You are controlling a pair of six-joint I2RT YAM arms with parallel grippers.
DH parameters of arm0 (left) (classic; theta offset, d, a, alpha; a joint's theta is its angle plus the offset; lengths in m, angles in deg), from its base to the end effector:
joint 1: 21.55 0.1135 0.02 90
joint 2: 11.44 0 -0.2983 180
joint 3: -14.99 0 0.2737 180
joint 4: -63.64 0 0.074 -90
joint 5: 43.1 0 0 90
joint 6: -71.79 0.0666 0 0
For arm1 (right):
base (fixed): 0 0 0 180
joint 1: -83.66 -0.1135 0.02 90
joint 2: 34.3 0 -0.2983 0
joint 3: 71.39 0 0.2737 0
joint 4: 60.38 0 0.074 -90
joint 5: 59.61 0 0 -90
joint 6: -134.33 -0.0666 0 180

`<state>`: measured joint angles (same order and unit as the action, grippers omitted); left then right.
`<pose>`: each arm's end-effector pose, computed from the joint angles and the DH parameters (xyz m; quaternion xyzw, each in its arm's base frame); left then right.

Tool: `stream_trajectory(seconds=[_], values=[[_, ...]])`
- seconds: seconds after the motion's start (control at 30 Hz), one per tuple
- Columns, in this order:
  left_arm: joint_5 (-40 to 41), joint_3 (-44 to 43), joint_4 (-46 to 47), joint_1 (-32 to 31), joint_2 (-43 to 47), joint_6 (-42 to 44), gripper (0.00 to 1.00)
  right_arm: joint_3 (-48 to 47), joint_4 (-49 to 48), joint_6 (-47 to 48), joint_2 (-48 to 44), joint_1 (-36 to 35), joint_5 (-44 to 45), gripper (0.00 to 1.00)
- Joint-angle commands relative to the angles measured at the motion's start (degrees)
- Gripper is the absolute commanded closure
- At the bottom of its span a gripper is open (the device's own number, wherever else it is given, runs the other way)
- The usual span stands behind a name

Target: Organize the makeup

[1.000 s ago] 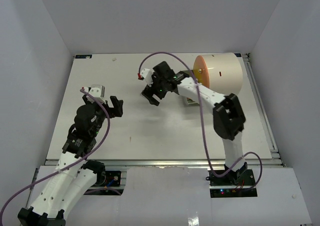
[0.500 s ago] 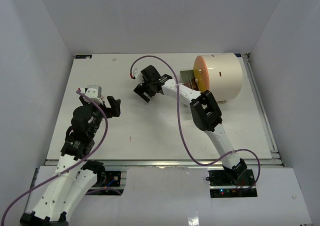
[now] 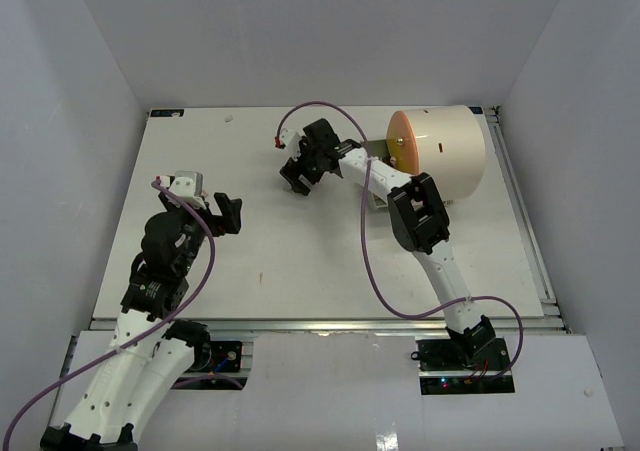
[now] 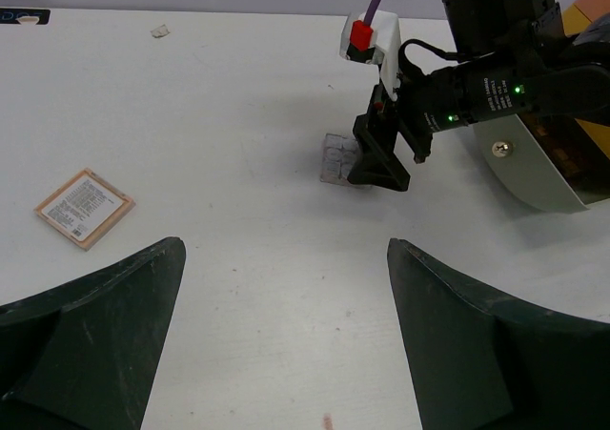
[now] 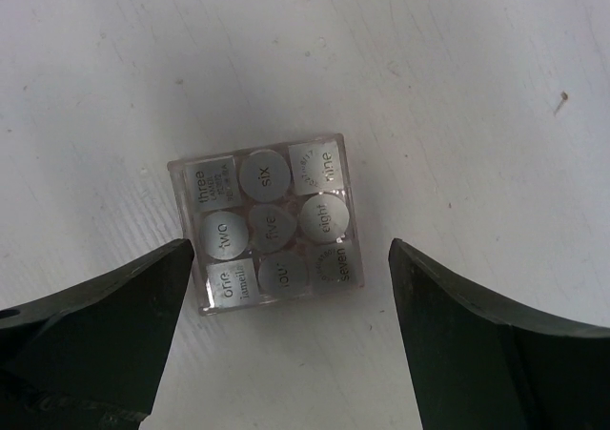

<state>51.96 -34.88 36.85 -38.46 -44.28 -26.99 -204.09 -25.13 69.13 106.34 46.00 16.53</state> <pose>0.1638 -0.0436 0.3316 0.0258 0.7640 -0.1102 0.6352 0.4833 0.3932 0.1700 -0.5133 0.7542 0.1542 0.3794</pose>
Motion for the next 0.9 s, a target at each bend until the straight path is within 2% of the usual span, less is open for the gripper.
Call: stream_trajectory(seconds=[0.0,0.3,0.5,0.63,0.73,0.87], values=[[-0.88,0.03,0.98,0.63,0.46,0.51,0.02,-2.99,1.08,4.40,1.77,0.24,-8.25,0.10],[-1.37,0.03,1.03,1.08,0.32,0.51,0.02,2.55,1.64,0.30,-0.74,0.48,-15.89,0.10],[-1.43,0.03,1.15,1.20,0.29,0.51,0.02,7.08,-2.85,-8.22,-3.58,-0.08,-10.20,0.10],[-1.49,0.12,1.21,1.44,0.11,0.51,0.02,10.96,-5.01,-7.15,-4.68,-1.89,-0.13,0.09],[-1.54,0.12,1.21,1.44,-0.11,0.51,0.02,13.27,-5.78,-6.19,-5.02,-3.24,3.72,0.02],[-1.44,0.21,1.30,1.63,-0.13,0.43,0.02,16.34,-6.52,-4.04,-5.85,-4.34,7.90,0.16]])
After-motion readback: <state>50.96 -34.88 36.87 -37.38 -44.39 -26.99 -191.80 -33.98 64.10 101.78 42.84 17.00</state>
